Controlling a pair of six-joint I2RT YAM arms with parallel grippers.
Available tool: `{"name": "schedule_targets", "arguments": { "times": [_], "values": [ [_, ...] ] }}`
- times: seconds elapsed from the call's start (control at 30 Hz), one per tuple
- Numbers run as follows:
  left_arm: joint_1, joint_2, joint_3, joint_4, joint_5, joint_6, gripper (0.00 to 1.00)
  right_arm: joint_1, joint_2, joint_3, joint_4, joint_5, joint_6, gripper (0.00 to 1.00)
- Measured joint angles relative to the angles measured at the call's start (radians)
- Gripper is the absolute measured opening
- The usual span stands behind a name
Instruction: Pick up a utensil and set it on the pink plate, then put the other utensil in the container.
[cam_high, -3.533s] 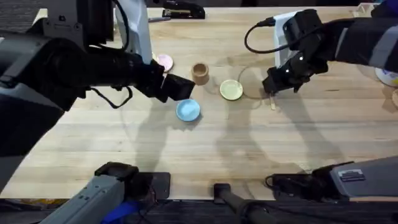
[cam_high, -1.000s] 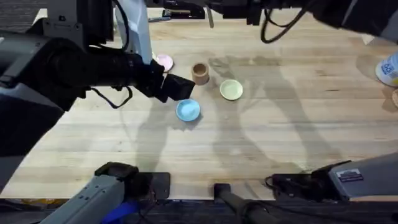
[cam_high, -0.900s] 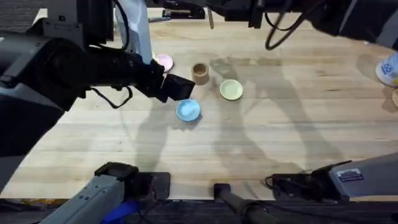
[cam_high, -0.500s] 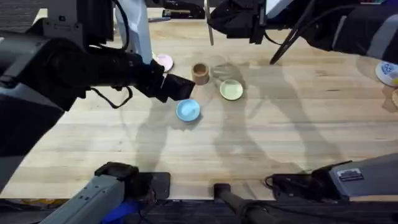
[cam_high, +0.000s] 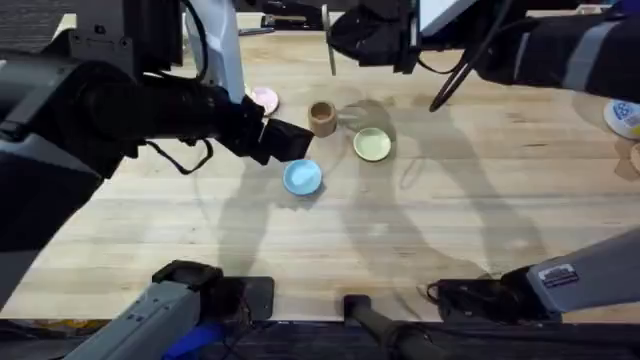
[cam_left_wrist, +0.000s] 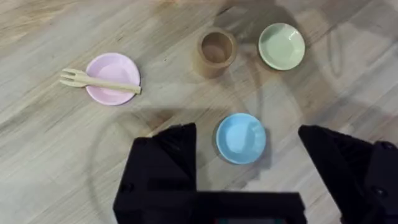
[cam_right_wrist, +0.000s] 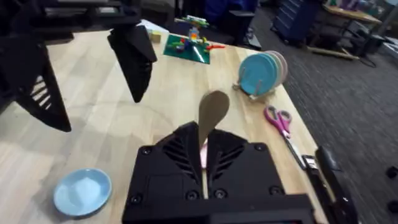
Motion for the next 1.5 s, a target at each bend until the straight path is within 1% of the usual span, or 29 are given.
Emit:
{"name": "schedule_targets", "arguments": {
  "times": [0.37, 0.6, 0.83, 1.13, 1.5],
  "values": [
    [0.0, 0.0, 0.0, 0.0, 0.0, 0.0, 0.996, 0.004, 0.098, 0.0, 0.135, -0.097, -0.001, 0.034],
    [0.0, 0.0, 0.0, 0.0, 0.0, 0.0, 0.996, 0.006, 0.155, -0.008, 0.162, -0.133, -0.001, 0.034],
    [0.0, 0.0, 0.0, 0.0, 0.0, 0.0, 0.996, 0.011, 0.197, -0.013, 0.185, -0.14, -0.003, 0.033],
    [0.0, 0.0, 0.0, 0.0, 0.0, 0.0, 0.996, 0.025, 0.255, -0.013, 0.194, -0.14, -0.042, 0.033],
    [0.0, 0.0, 0.0, 0.0, 0.0, 0.0, 0.995, 0.028, 0.324, -0.027, 0.25, -0.14, -0.072, 0.034]
  ]
}}
